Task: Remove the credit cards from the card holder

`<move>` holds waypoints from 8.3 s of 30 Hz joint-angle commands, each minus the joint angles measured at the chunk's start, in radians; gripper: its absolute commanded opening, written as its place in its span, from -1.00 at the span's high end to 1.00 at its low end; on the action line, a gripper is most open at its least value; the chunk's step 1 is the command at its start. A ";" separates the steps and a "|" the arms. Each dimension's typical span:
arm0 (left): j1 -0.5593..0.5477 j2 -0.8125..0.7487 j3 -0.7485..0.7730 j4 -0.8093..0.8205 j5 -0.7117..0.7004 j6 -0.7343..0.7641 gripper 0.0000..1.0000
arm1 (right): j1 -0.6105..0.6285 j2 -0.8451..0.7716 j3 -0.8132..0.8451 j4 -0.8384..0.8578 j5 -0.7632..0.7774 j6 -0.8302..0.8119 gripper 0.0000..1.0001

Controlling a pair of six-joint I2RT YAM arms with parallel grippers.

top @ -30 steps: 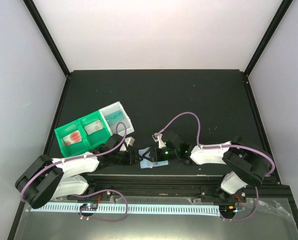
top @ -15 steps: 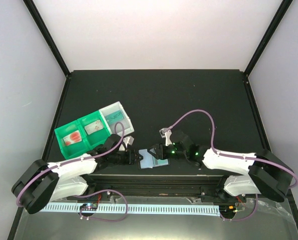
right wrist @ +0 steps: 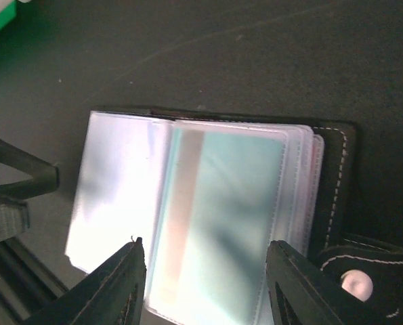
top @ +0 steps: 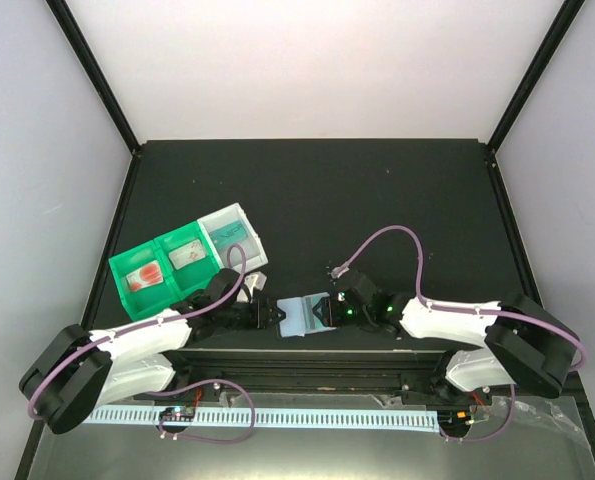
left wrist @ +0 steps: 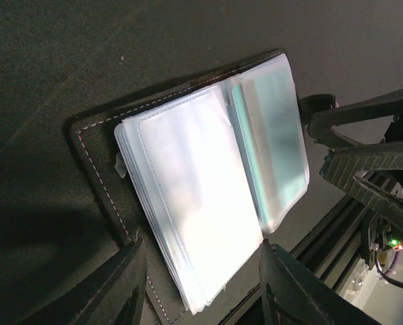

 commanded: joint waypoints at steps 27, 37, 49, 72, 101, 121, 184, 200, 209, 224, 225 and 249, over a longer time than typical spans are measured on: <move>-0.006 0.056 -0.010 0.045 0.000 -0.007 0.14 | 0.003 0.061 -0.011 0.141 -0.066 0.008 0.02; -0.006 0.059 -0.010 0.048 0.003 -0.010 0.14 | 0.004 0.037 -0.008 0.149 -0.085 0.004 0.01; -0.006 0.077 -0.008 0.057 0.010 -0.011 0.14 | 0.005 0.039 0.002 0.225 -0.181 0.011 0.02; -0.008 0.090 0.000 0.081 0.021 -0.024 0.16 | 0.042 0.066 0.048 0.245 -0.244 0.014 0.01; -0.011 -0.078 -0.009 0.005 -0.047 -0.045 0.32 | 0.057 0.144 0.096 0.153 -0.178 0.009 0.34; -0.011 0.115 -0.029 0.113 -0.014 -0.018 0.97 | 0.055 0.227 0.135 0.087 -0.112 0.005 0.35; -0.011 0.088 -0.063 0.100 -0.062 -0.011 0.97 | 0.013 0.184 0.015 0.242 -0.184 0.058 0.83; -0.012 0.091 -0.065 0.106 -0.061 -0.013 0.97 | 0.012 0.234 0.026 0.262 -0.175 0.085 0.57; -0.012 0.091 -0.064 0.107 -0.060 -0.014 0.97 | 0.013 0.240 0.013 0.302 -0.189 0.138 0.56; -0.014 -0.009 -0.031 0.056 -0.026 -0.043 0.66 | 0.013 0.207 -0.015 0.312 -0.160 0.176 0.50; -0.017 -0.007 -0.030 0.060 -0.025 -0.044 0.64 | 0.013 0.209 -0.014 0.316 -0.161 0.175 0.49; -0.024 0.246 -0.021 0.100 -0.066 0.004 0.97 | 0.008 0.200 -0.039 0.356 -0.149 0.163 0.81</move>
